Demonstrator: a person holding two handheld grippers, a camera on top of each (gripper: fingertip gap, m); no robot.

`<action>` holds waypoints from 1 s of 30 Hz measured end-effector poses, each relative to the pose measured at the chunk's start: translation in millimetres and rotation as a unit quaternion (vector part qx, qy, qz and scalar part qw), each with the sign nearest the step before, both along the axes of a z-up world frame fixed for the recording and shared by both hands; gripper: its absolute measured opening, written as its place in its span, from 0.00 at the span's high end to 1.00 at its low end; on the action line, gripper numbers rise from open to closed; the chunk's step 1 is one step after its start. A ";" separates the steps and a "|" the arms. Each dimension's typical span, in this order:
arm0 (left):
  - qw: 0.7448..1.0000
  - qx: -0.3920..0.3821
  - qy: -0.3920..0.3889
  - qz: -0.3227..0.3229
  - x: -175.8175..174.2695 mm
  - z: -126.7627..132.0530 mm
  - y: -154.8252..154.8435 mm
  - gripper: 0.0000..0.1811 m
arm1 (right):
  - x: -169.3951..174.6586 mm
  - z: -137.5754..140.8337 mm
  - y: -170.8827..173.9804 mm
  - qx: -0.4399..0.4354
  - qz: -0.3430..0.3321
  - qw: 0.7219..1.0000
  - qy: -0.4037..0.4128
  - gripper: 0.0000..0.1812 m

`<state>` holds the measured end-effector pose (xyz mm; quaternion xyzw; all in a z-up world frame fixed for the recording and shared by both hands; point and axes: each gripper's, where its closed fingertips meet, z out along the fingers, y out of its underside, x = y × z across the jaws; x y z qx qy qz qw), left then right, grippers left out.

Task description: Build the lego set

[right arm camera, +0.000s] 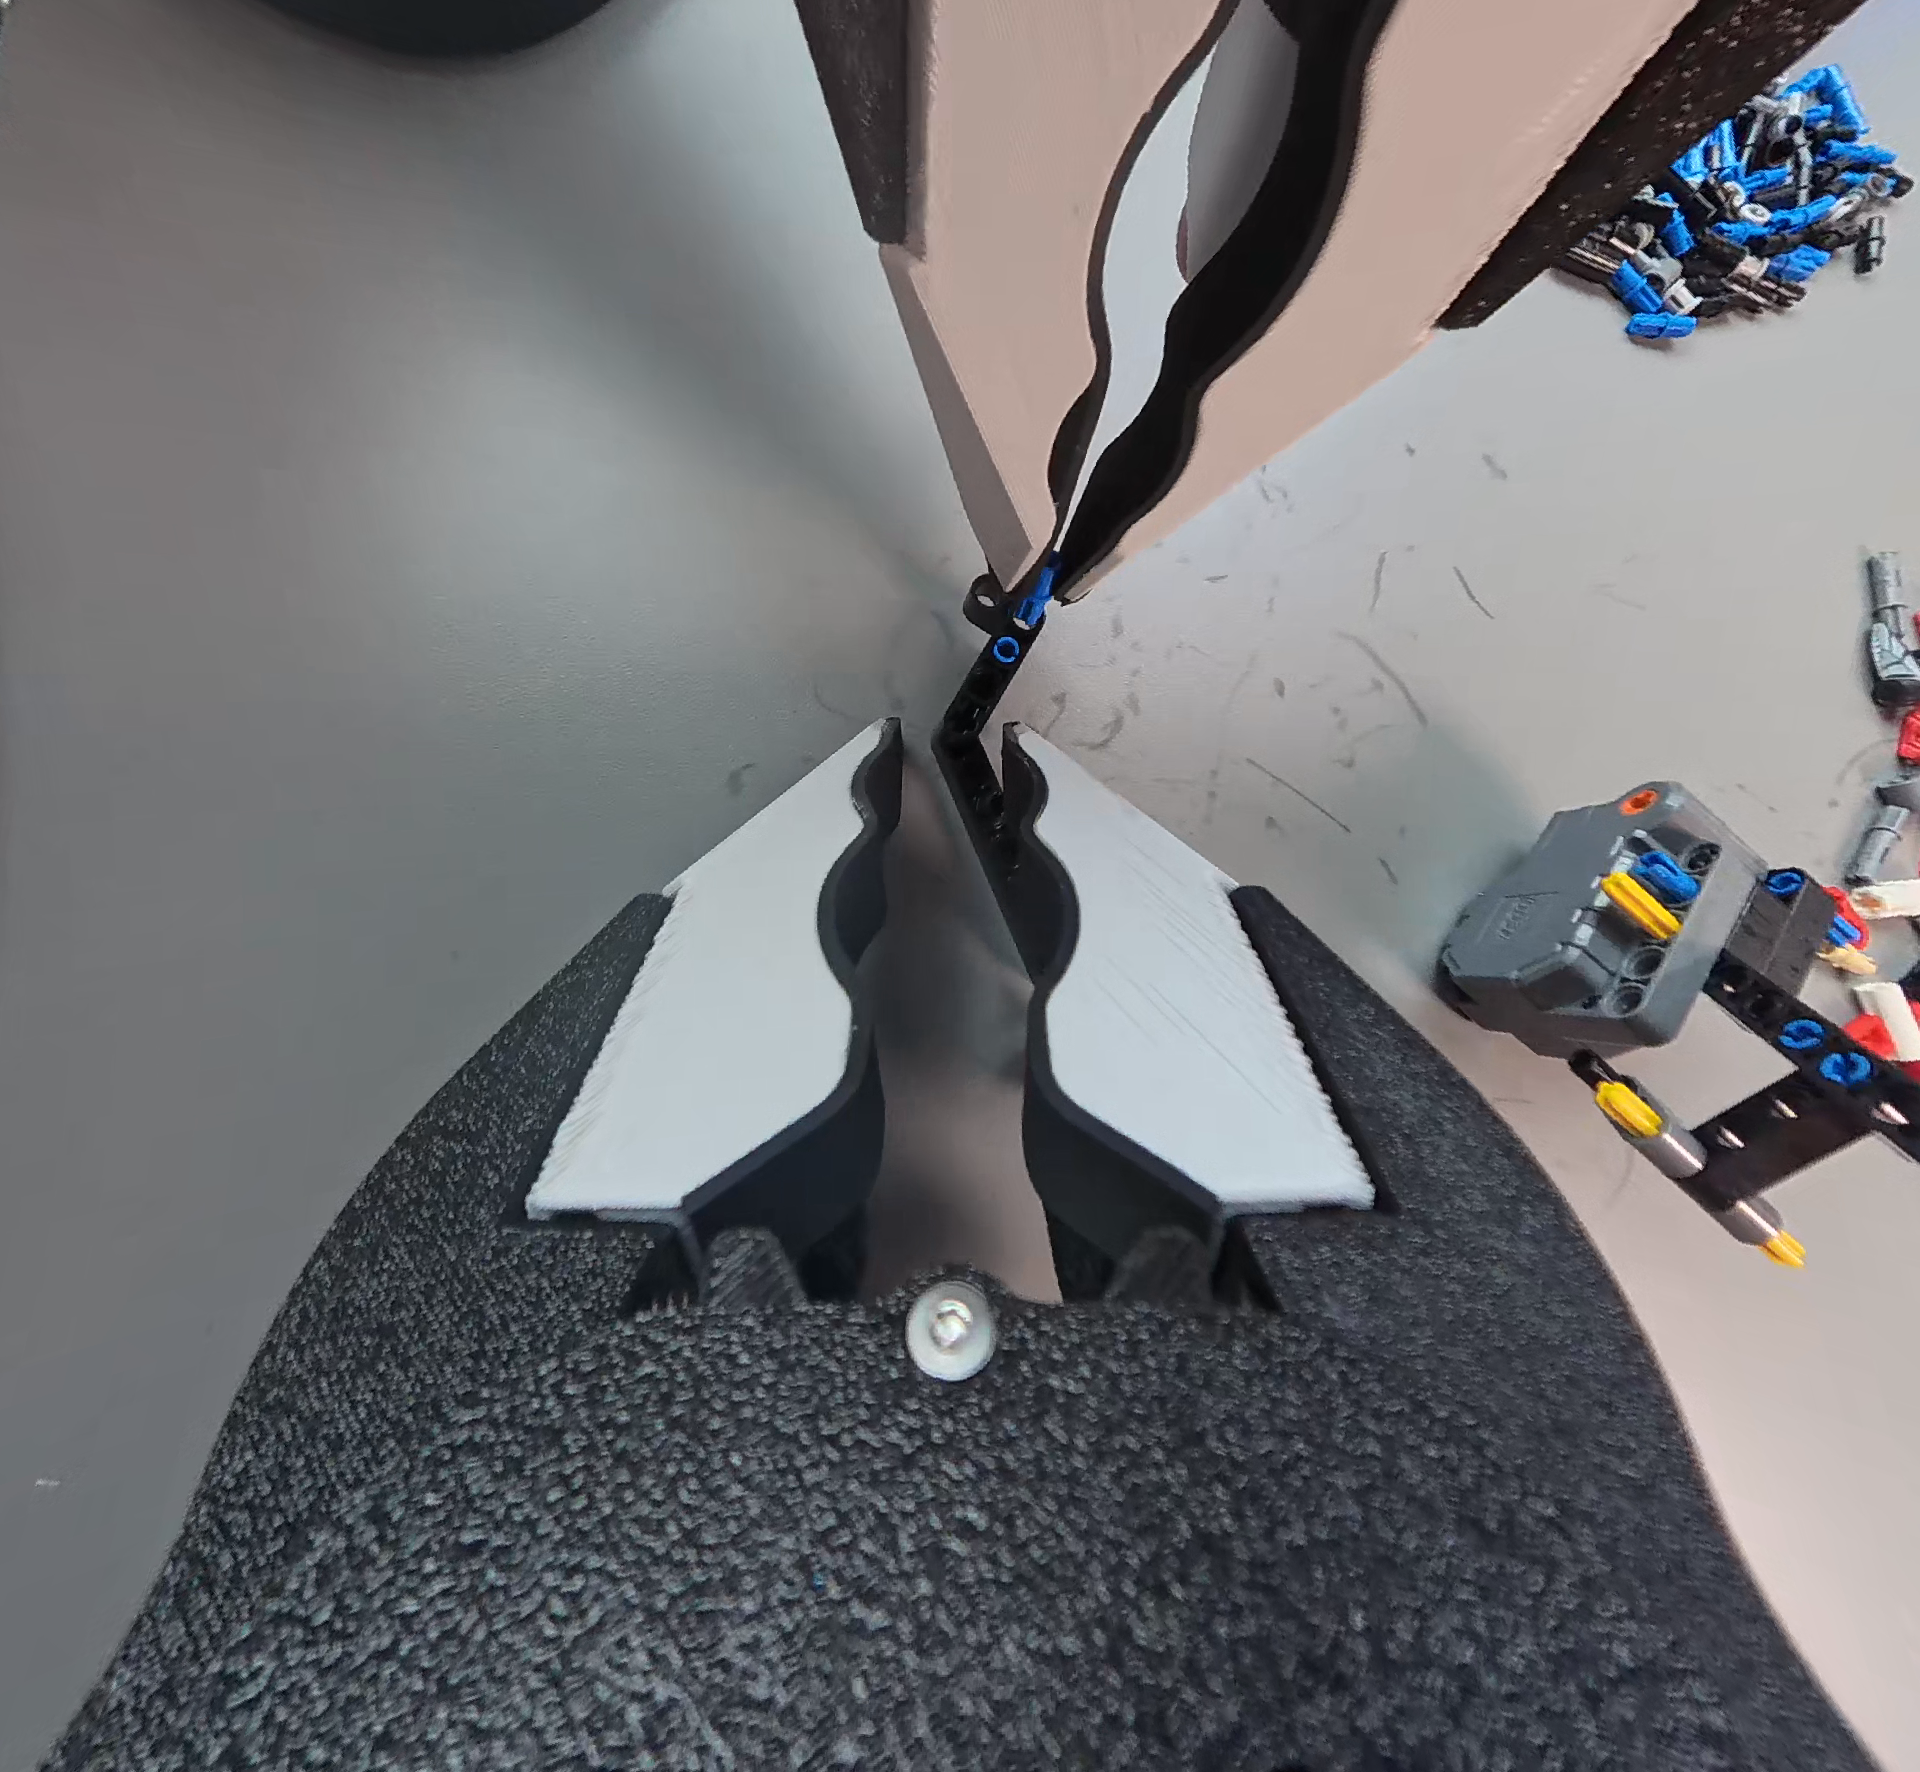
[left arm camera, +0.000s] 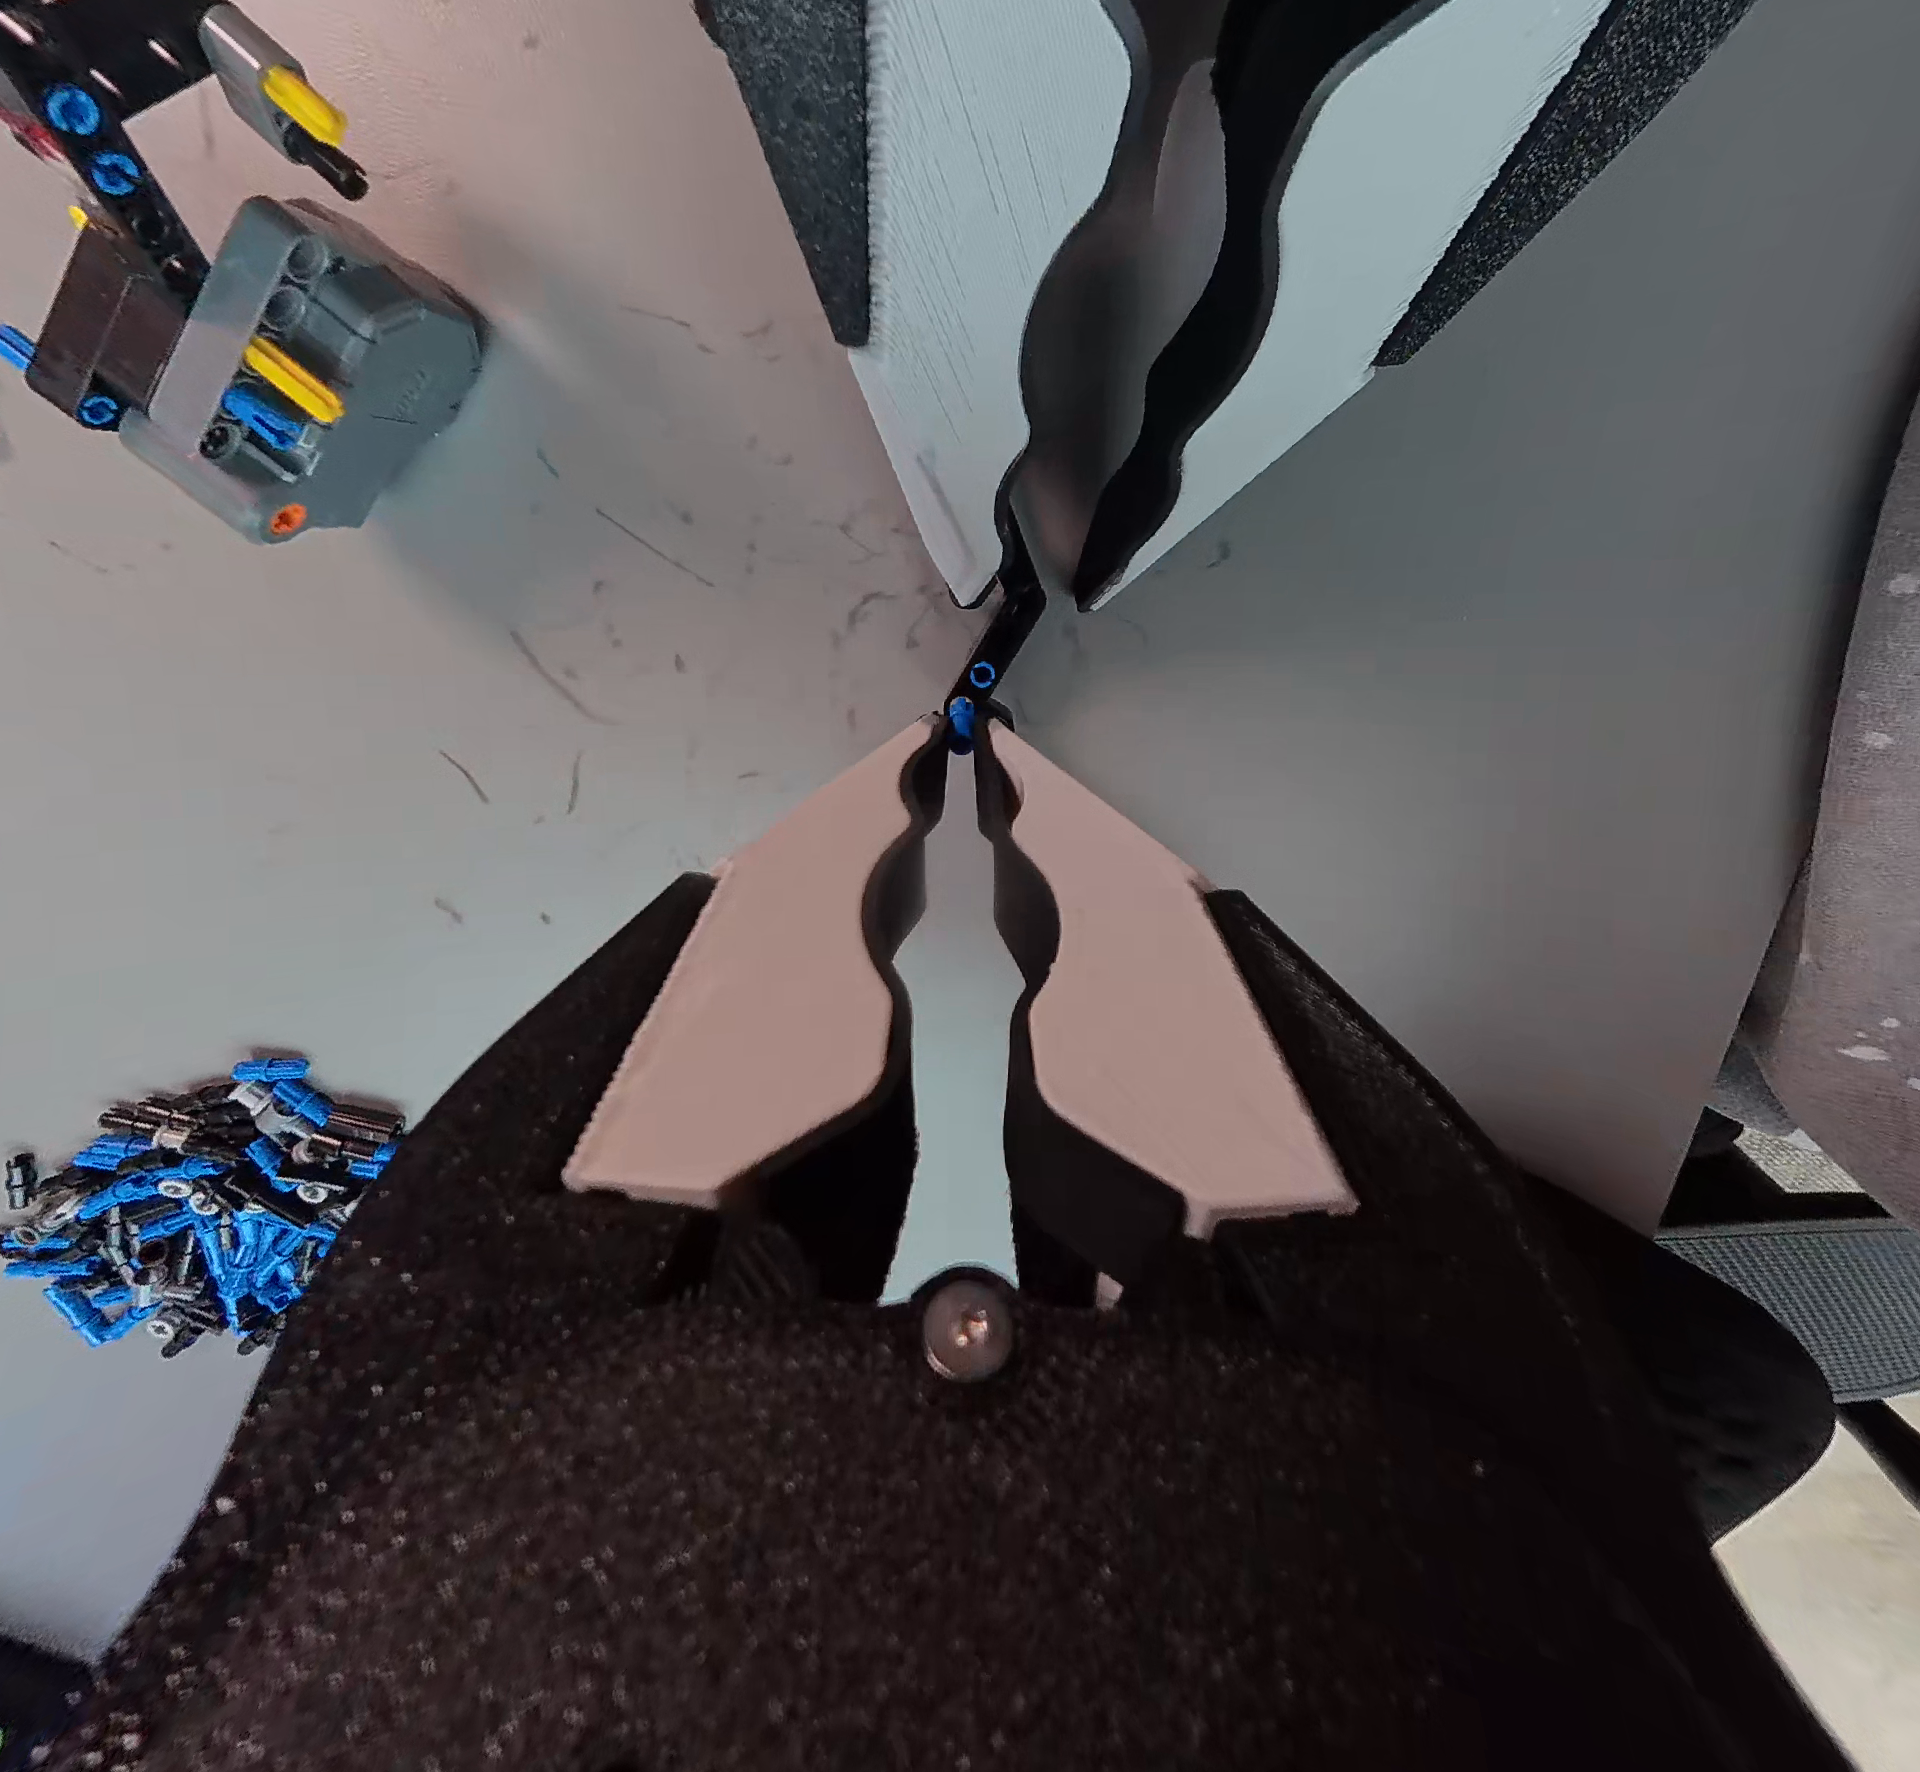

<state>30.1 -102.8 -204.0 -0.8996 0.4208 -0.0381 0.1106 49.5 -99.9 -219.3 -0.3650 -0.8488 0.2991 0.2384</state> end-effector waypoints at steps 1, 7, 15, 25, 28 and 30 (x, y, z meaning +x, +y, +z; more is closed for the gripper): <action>1.000 -0.001 0.001 -0.001 0.0 -0.5 0.0 0.98 | 0.2 0.1 -0.2 0.000 0.001 1.000 0.001 0.90; 1.000 -0.002 0.001 -0.003 0.8 -1.5 0.6 0.98 | 0.6 -0.5 -0.4 0.004 0.004 1.000 0.002 0.89; 1.000 -0.002 -0.002 -0.002 0.6 -2.8 0.9 0.98 | 1.1 -0.6 -0.6 0.007 0.010 1.000 0.006 0.90; 1.000 -0.003 -0.003 0.000 0.9 -3.4 1.1 0.98 | 1.5 -0.7 -0.9 0.010 0.014 1.000 0.009 0.90; 1.000 -0.003 -0.003 0.000 0.9 -3.4 1.1 0.98 | 1.7 -0.7 -1.0 0.012 0.016 1.000 0.010 0.90; 1.000 -0.003 -0.004 0.000 1.1 -3.5 1.0 0.98 | 1.8 -0.7 -1.2 0.013 0.017 1.000 0.011 0.90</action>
